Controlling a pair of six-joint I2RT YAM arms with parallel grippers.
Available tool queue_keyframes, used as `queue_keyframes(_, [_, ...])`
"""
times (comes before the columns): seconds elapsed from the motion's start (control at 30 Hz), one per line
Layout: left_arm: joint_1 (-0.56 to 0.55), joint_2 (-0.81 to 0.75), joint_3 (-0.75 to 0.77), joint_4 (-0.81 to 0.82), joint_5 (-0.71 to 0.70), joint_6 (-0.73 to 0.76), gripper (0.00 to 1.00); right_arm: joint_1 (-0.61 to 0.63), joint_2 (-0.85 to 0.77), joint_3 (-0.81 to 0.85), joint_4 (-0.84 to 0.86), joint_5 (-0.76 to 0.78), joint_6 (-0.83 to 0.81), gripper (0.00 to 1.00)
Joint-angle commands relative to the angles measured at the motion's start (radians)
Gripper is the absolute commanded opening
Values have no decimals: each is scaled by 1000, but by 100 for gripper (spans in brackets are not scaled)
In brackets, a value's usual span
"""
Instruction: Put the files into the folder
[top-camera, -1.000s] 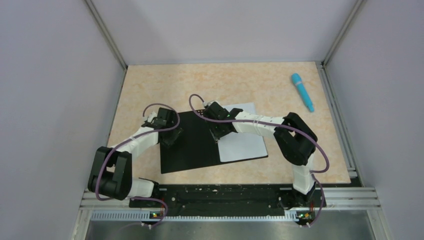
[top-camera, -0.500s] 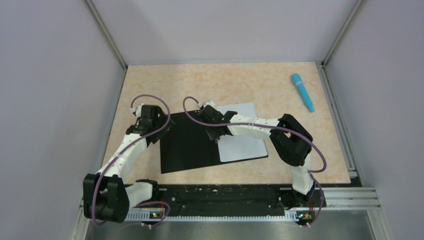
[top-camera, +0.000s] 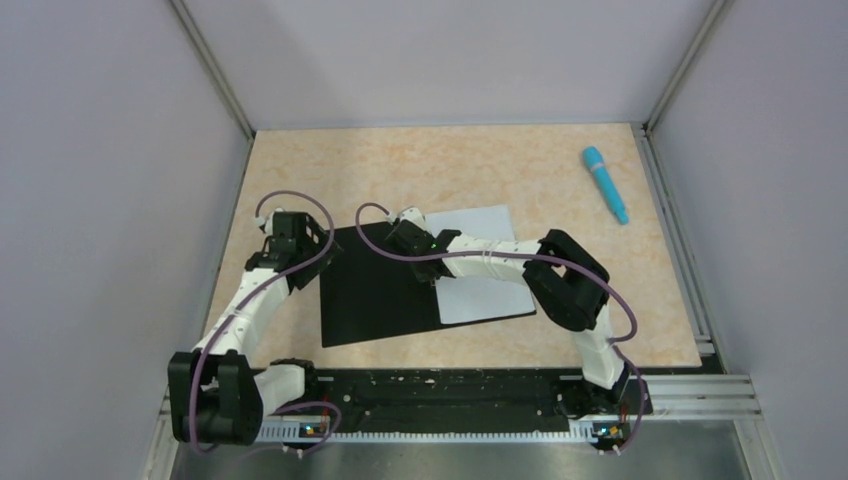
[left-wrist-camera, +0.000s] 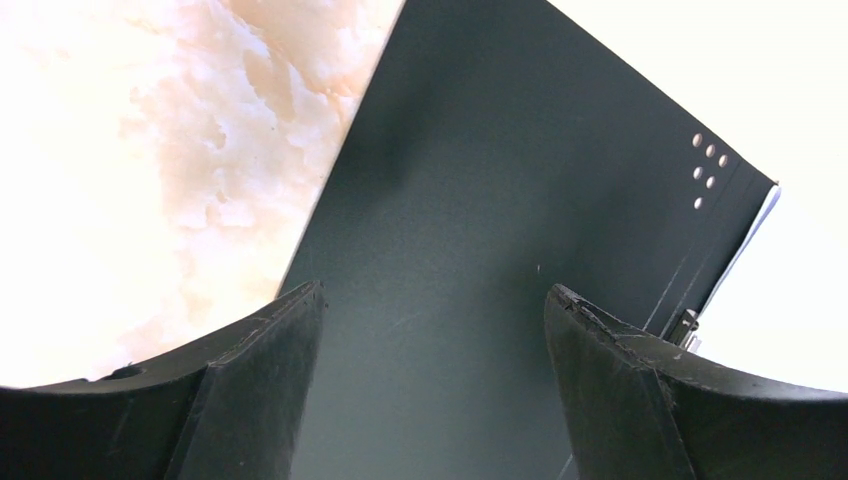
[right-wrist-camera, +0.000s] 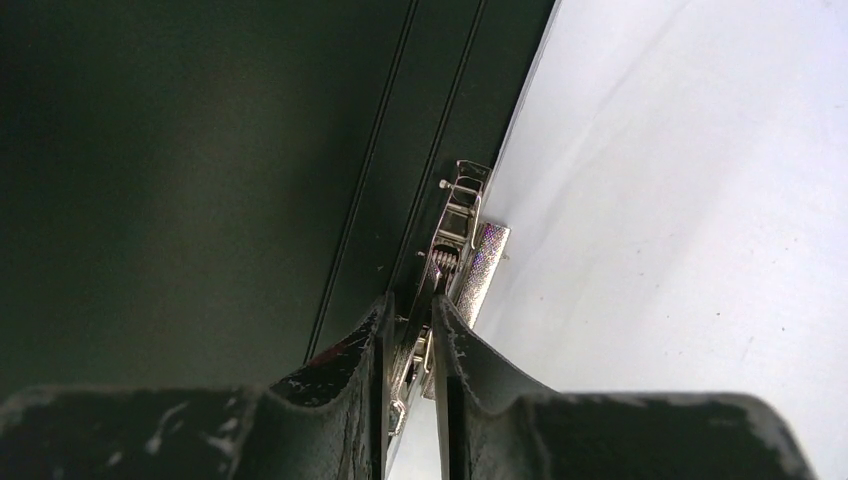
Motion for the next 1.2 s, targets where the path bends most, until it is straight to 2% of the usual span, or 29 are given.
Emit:
queue_keyframes(0.0, [27, -35, -23, 22, 9, 23, 84, 20, 40, 26, -24, 31, 12, 19])
queue_keyframes(0.2, [45, -26, -34, 54, 47, 47, 83, 21, 35, 14, -48, 74, 12, 0])
queue_keyframes(0.4, [78, -4, -48, 100, 140, 68, 82, -24, -33, 11, -44, 10, 4, 0])
queue_keyframes(0.63, [122, 5, -50, 80, 137, 76, 81, -90, -147, -10, -33, -61, -1, 0])
queue_keyframes(0.87, [191, 30, -91, 98, 175, 41, 74, -109, -230, -15, -32, -93, -6, 0])
queue_keyframes(1.07, [251, 34, -134, 99, 151, -15, 68, -126, -297, -16, -42, -98, -14, 0])
queue_keyframes(1.17, [266, 60, -148, 136, 208, -35, 63, -137, -323, -21, -44, -106, -14, 0])
